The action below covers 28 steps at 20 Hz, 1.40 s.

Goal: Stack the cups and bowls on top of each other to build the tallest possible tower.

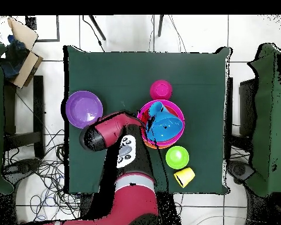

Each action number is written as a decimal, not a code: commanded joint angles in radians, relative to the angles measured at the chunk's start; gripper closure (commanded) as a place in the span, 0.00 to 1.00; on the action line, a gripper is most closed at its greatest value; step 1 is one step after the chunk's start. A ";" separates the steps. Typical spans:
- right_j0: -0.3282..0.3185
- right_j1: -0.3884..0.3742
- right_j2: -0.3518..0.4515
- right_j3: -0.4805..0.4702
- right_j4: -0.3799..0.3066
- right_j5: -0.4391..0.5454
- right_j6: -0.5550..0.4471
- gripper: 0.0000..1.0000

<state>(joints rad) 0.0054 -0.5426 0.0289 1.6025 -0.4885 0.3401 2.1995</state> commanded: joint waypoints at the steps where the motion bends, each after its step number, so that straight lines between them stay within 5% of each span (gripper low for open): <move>1: -0.024 0.058 0.165 -0.082 -0.118 -0.005 -0.205 0.00; 28: -0.052 0.073 0.248 -0.102 -0.168 0.067 -0.200 0.00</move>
<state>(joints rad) -0.0354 -0.5410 0.1717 1.5710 -0.5599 0.3405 2.1995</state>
